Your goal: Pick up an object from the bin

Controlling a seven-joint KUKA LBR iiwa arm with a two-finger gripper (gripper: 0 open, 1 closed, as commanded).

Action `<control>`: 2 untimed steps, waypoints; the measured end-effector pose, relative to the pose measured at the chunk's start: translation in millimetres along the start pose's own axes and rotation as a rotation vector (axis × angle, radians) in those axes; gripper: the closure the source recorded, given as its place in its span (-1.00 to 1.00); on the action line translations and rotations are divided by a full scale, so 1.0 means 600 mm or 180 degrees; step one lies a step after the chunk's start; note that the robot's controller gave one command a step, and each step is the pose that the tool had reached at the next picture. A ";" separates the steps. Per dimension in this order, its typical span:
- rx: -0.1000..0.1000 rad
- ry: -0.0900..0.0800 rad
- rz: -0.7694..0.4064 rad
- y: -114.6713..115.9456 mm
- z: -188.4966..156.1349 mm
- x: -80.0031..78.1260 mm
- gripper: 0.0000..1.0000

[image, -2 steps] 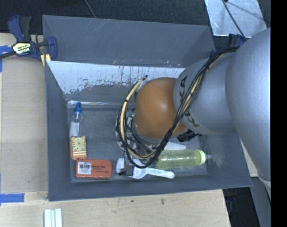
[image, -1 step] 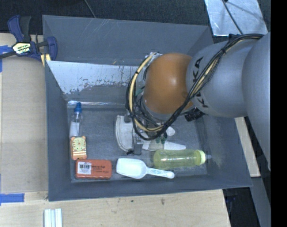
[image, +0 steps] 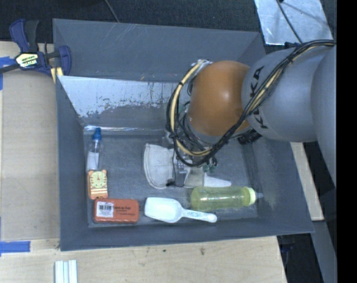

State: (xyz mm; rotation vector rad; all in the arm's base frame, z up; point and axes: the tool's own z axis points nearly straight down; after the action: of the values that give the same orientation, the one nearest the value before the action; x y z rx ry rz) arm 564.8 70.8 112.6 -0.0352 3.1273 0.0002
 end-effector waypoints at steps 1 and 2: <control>-0.0008 0.0003 -0.0198 -0.082 0.065 0.041 1.00; -0.0008 0.0003 -0.0198 -0.082 0.065 0.041 1.00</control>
Offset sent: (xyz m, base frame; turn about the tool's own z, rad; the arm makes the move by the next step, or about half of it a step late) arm 0.0000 0.0000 0.0000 0.0000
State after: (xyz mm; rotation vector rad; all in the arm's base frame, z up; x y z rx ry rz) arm 542.1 21.4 73.3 -0.1324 3.1257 0.0035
